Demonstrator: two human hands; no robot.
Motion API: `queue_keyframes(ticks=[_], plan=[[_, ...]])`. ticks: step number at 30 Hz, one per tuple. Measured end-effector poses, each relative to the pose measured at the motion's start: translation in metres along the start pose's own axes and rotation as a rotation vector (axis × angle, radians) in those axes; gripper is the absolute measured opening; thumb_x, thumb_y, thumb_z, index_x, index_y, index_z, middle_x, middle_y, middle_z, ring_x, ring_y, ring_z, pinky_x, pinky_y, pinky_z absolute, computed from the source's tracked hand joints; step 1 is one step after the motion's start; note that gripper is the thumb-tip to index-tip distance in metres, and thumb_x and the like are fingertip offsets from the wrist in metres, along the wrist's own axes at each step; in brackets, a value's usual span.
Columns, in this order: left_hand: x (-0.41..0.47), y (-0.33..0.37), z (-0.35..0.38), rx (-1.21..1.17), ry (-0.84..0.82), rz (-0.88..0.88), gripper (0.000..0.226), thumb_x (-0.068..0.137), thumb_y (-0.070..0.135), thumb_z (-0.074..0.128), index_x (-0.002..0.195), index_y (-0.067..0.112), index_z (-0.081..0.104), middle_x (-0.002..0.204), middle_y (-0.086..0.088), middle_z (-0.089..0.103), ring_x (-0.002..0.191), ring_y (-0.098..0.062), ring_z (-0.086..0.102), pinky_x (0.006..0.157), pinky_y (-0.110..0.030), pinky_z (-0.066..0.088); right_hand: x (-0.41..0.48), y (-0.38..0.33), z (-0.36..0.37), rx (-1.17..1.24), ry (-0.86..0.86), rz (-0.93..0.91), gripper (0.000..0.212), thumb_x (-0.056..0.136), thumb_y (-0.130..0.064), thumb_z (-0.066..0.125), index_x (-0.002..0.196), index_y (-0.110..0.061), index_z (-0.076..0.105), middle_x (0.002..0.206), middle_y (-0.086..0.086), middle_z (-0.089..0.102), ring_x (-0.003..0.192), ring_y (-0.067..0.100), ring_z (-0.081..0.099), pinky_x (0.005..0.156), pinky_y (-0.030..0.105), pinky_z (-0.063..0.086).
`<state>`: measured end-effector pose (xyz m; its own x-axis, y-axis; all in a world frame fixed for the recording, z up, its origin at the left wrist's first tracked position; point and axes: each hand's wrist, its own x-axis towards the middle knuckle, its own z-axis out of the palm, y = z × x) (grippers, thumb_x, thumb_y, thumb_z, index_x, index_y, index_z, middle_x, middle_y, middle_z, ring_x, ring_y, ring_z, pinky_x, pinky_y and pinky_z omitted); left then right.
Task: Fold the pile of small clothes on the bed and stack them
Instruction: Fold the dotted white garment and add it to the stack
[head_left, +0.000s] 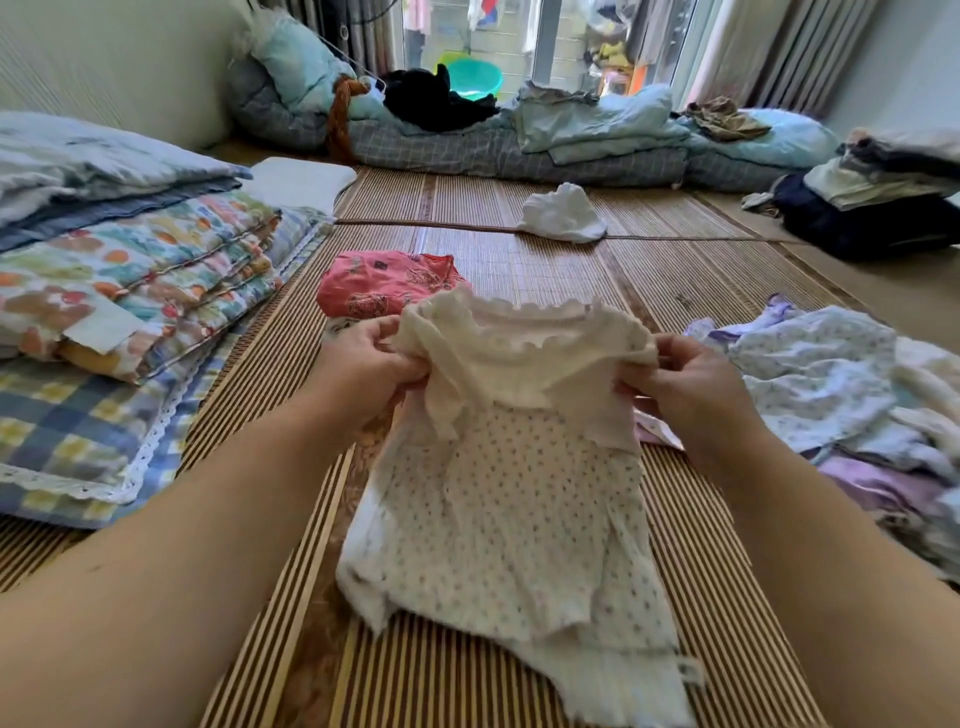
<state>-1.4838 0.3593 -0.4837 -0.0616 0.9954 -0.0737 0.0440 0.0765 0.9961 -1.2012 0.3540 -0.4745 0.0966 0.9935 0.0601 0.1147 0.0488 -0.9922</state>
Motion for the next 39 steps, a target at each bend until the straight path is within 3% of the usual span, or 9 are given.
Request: queue_keyframes(ticks=[9,16,19,22,25,28,31,35,39], plan=[[-0.061,-0.020,-0.019,0.763,-0.210,0.216,0.011,0.081,0.014,0.071,0.074,0.022,0.069,0.076,0.005,0.069,0.075,-0.009,0.064,0.063,-0.023,0.049,-0.076,0.015,-0.034,-0.548,-0.243,-0.034,0.015,0.073,-0.015,0.081,0.079,-0.017,0.067,0.082,-0.005,0.073,0.075,0.011,0.068,0.071,0.032,0.057],[-0.082,-0.030,-0.036,1.067,-0.415,-0.074,0.031,0.090,0.010,0.054,0.078,0.034,0.072,0.098,0.013,0.066,0.089,-0.010,0.065,0.079,-0.031,0.058,-0.106,0.013,-0.038,-0.892,-0.551,0.245,0.019,0.079,-0.017,0.059,0.077,-0.029,0.073,0.089,-0.008,0.073,0.083,0.014,0.069,0.079,0.035,0.058],[-0.075,-0.028,-0.028,1.006,-0.256,-0.063,0.033,0.087,0.002,0.049,0.078,0.025,0.071,0.097,0.009,0.065,0.088,-0.011,0.061,0.076,-0.030,0.052,-0.097,0.019,-0.031,-0.807,-0.270,0.216,0.017,0.086,-0.015,0.058,0.080,-0.022,0.072,0.072,-0.006,0.068,0.057,0.005,0.058,0.056,0.026,0.051],[-0.055,-0.034,-0.014,0.911,-0.018,-0.093,0.021,0.093,0.028,0.051,0.104,0.018,0.065,0.100,0.005,0.063,0.087,-0.013,0.057,0.075,-0.032,0.047,-0.072,0.036,-0.019,-0.684,0.005,0.295,0.034,0.089,-0.040,0.060,0.114,-0.017,0.066,0.109,0.000,0.067,0.095,0.018,0.060,0.082,0.033,0.046],[-0.041,-0.047,-0.001,0.912,-0.061,-0.279,0.057,0.082,0.064,0.056,0.115,0.018,0.061,0.105,0.000,0.065,0.092,-0.019,0.062,0.084,-0.037,0.053,-0.049,0.057,-0.004,-0.866,-0.078,0.382,0.058,0.075,-0.066,0.063,0.110,-0.020,0.068,0.112,0.001,0.067,0.106,0.024,0.059,0.095,0.038,0.045],[-0.033,-0.051,0.008,0.933,-0.137,-0.272,0.048,0.073,0.059,0.070,0.101,0.021,0.062,0.095,0.003,0.067,0.086,-0.017,0.064,0.079,-0.036,0.054,-0.036,0.062,0.006,-0.758,-0.111,0.360,0.046,0.059,-0.046,0.077,0.097,-0.019,0.072,0.098,0.002,0.070,0.095,0.023,0.063,0.088,0.039,0.051],[-0.030,-0.046,0.007,0.727,-0.216,-0.206,0.021,0.080,0.032,0.071,0.098,0.023,0.065,0.093,0.003,0.069,0.086,-0.015,0.065,0.074,-0.032,0.053,-0.033,0.045,0.006,-0.375,-0.171,0.274,0.031,0.071,-0.011,0.075,0.102,-0.011,0.069,0.097,0.010,0.070,0.092,0.026,0.065,0.080,0.036,0.054],[-0.031,-0.029,-0.010,0.191,-0.169,-0.058,0.049,0.068,0.031,0.074,0.115,0.023,0.063,0.109,-0.005,0.070,0.102,-0.025,0.066,0.092,-0.052,0.052,-0.033,0.008,-0.005,-0.161,-0.123,0.008,0.019,0.081,-0.004,0.070,0.099,-0.011,0.068,0.094,0.007,0.071,0.088,0.021,0.067,0.073,0.032,0.055],[-0.038,0.004,-0.011,0.120,-0.057,0.211,0.059,0.068,0.036,0.078,0.121,0.020,0.059,0.112,-0.006,0.068,0.103,-0.025,0.066,0.090,-0.052,0.053,-0.046,-0.032,-0.016,-0.027,-0.027,-0.127,0.021,0.081,-0.009,0.070,0.102,-0.010,0.068,0.097,0.006,0.074,0.087,0.016,0.070,0.069,0.024,0.056]])
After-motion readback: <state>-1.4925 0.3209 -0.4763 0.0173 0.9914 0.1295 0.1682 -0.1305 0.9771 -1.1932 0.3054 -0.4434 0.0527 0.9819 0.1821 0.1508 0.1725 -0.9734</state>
